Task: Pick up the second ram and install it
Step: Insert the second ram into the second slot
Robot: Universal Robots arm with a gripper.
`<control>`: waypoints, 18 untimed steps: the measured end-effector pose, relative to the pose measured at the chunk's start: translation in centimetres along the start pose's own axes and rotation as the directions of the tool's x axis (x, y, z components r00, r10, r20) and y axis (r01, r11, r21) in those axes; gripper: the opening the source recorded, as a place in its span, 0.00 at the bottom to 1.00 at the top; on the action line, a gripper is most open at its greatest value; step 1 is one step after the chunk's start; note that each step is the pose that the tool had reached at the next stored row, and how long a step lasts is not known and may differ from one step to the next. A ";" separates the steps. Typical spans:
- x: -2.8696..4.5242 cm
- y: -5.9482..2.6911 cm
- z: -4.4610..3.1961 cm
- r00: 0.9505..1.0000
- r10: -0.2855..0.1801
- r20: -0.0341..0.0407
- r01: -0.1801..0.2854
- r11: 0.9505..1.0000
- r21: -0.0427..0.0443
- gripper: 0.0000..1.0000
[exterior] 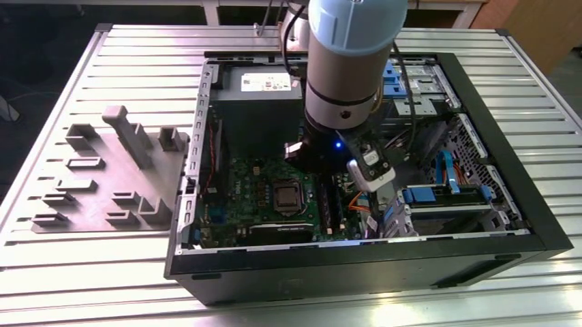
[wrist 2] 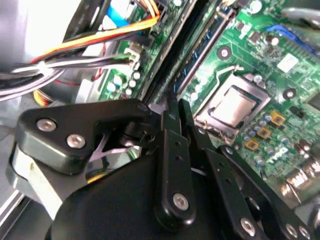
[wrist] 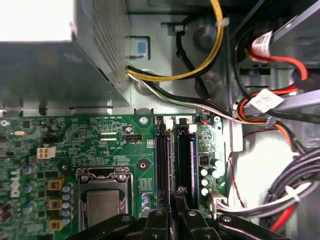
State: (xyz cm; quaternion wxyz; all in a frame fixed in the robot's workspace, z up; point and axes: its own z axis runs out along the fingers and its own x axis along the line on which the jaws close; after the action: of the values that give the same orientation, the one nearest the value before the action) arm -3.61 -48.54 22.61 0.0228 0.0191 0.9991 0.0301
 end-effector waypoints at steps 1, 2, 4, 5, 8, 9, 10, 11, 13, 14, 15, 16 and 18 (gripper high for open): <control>-0.02 0.03 -0.45 1.000 0.000 0.000 0.000 1.000 0.000 0.19; -0.04 0.06 -0.89 1.000 0.000 0.000 0.000 1.000 0.000 0.19; -0.08 0.11 -1.78 1.000 0.000 0.000 0.000 1.000 0.000 0.19; -0.10 0.13 -2.10 1.000 0.000 0.000 0.000 1.000 0.000 0.19; -0.10 0.14 -2.15 1.000 0.000 0.000 0.000 1.000 0.000 0.19; -0.10 0.14 -2.16 1.000 0.000 0.000 0.000 1.000 0.000 0.19; -0.10 0.13 -2.17 1.000 0.000 0.000 0.000 1.000 0.000 0.19; -0.10 0.13 -2.17 1.000 0.000 0.000 0.000 1.000 0.000 0.19; -0.10 0.14 -2.18 1.000 0.000 0.000 0.000 1.000 0.000 0.19; -0.10 0.13 -2.19 1.000 0.000 0.000 0.000 1.000 0.000 0.19; -0.10 0.13 -2.19 1.000 0.000 0.000 0.000 1.000 0.000 0.18; -0.10 0.14 -2.20 1.000 0.000 0.000 0.000 1.000 0.000 0.18; -0.10 0.14 -2.20 1.000 0.000 0.000 0.000 1.000 0.000 0.11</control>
State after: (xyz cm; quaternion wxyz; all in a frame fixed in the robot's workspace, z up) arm -3.60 -48.54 24.82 0.0229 0.0191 0.9991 0.0300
